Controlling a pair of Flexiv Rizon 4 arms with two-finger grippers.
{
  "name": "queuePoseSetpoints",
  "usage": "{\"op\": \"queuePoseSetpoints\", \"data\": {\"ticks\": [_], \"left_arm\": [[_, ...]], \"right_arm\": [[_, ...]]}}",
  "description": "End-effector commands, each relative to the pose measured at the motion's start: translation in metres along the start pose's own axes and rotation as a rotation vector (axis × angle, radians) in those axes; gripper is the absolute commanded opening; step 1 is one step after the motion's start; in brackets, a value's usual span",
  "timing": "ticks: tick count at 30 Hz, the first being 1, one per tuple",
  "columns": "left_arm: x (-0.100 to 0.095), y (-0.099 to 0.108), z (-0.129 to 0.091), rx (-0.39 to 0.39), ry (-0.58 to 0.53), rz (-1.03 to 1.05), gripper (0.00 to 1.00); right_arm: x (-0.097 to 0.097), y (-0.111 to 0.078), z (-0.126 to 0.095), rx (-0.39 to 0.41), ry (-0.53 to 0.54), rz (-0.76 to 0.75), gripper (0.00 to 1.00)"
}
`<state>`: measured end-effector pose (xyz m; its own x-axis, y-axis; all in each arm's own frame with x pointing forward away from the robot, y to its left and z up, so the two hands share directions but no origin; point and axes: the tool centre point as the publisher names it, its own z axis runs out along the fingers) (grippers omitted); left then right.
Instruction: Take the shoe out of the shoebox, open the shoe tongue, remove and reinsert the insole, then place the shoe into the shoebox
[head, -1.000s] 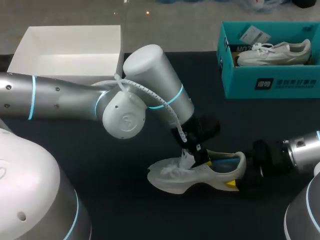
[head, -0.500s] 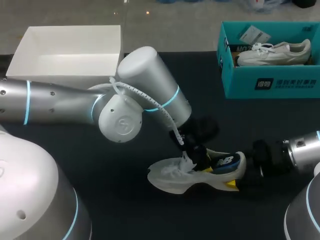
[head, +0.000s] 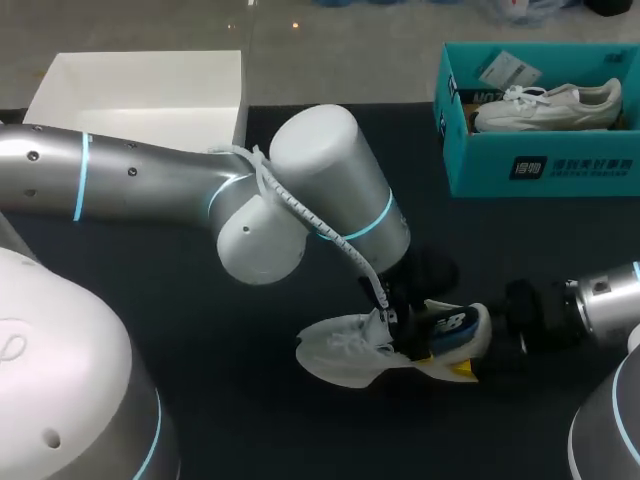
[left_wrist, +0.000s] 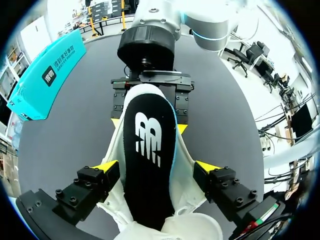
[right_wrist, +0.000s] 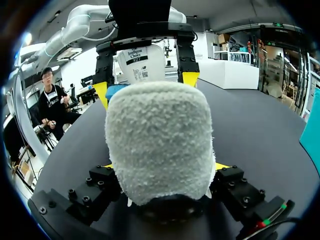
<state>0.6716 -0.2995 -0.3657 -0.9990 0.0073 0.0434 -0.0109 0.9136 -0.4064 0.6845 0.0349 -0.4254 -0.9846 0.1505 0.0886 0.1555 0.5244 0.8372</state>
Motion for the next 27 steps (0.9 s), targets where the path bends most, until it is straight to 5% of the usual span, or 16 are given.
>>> {"op": "queuePoseSetpoints", "data": {"ticks": [1,6,13,14,15,16,27], "left_arm": [[-0.002,-0.004,0.009,-0.009,-0.032,-0.009,0.94],[-0.008,-0.003,0.012,-0.021,-0.077,0.003,0.66],[-0.007,0.003,0.021,-0.047,-0.111,0.021,0.42],[-0.007,0.004,0.021,-0.048,-0.111,0.020,0.33],[-0.006,0.005,0.020,-0.046,-0.109,0.016,0.04],[-0.005,0.006,0.018,-0.039,-0.103,0.008,0.00],[-0.002,-0.004,-0.025,0.151,0.008,-0.056,0.00]], "right_arm": [[0.001,0.000,-0.001,0.002,-0.002,0.000,0.00],[0.001,0.000,-0.001,0.002,-0.002,0.000,0.00],[0.001,0.000,-0.001,0.002,-0.002,0.000,0.00],[0.001,0.000,-0.001,0.002,-0.002,0.000,0.00],[0.001,0.000,-0.001,0.002,-0.002,0.000,0.00],[0.001,0.000,-0.001,0.002,-0.002,0.000,0.00],[0.001,0.000,-0.001,0.002,-0.002,0.000,0.00]]}}
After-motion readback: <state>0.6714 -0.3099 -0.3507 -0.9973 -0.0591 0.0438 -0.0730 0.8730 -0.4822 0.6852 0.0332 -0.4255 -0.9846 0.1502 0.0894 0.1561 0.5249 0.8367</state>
